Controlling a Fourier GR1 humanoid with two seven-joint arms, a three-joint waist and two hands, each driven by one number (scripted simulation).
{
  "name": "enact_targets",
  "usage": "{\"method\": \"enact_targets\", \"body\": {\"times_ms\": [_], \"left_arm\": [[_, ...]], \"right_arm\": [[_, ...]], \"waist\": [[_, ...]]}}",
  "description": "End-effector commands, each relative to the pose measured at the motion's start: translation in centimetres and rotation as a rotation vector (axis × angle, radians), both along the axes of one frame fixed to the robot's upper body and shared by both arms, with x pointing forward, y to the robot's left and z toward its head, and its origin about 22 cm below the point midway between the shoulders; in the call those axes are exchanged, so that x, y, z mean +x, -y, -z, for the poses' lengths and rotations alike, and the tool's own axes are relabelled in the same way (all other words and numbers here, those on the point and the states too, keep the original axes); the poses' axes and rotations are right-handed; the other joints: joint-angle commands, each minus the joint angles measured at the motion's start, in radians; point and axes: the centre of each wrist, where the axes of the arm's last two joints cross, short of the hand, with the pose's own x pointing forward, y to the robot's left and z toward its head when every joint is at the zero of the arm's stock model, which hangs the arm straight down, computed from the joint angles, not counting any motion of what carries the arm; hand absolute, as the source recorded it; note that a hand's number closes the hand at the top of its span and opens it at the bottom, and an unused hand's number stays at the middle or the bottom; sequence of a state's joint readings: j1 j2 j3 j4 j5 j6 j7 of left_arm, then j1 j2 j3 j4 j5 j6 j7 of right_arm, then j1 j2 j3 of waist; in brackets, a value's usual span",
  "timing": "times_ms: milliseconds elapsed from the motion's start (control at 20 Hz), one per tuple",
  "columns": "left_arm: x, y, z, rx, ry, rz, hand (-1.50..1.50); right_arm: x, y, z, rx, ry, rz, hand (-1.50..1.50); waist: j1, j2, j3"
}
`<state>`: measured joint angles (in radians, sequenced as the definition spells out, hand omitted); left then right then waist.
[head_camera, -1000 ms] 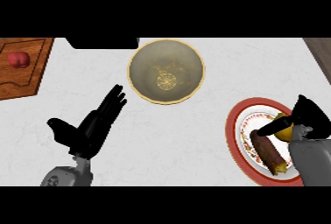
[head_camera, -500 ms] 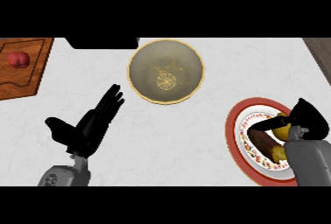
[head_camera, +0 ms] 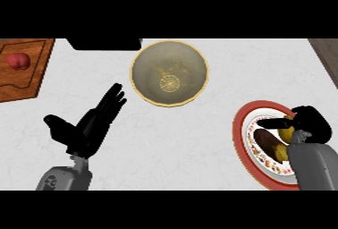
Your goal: Pick the lemon from the plate and place it in the bowl
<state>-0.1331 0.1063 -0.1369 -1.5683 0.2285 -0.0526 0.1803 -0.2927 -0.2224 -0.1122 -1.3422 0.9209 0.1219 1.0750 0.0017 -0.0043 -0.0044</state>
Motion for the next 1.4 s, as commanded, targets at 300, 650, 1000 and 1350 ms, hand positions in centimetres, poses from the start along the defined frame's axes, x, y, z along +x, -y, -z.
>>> {"method": "enact_targets", "body": {"times_ms": [300, 650, 1000, 1350], "left_arm": [[-0.4, 1.5, 1.5, 0.006, 0.005, -0.011, 0.00], [-0.4, 0.7, 0.8, -0.010, 0.018, -0.002, 0.00], [0.0, 3.5, -0.1, -0.008, 0.023, 0.155, 0.00], [0.5, 2.0, -0.8, -0.013, -0.003, 0.058, 0.00]], "right_arm": [[0.8, 0.0, 1.8, -0.055, -0.022, -0.023, 1.50], [1.4, -3.1, 1.6, -0.121, -0.012, -0.042, 1.50], [-2.6, -22.6, 0.2, -0.134, 0.024, -1.164, 1.50], [-10.1, -29.4, -3.5, -0.180, 0.172, -1.385, 1.50]], "waist": [[0.000, 0.005, 0.004], [0.002, 0.005, 0.004], [0.177, 0.016, 0.003], [0.049, 0.001, 0.004]]}}
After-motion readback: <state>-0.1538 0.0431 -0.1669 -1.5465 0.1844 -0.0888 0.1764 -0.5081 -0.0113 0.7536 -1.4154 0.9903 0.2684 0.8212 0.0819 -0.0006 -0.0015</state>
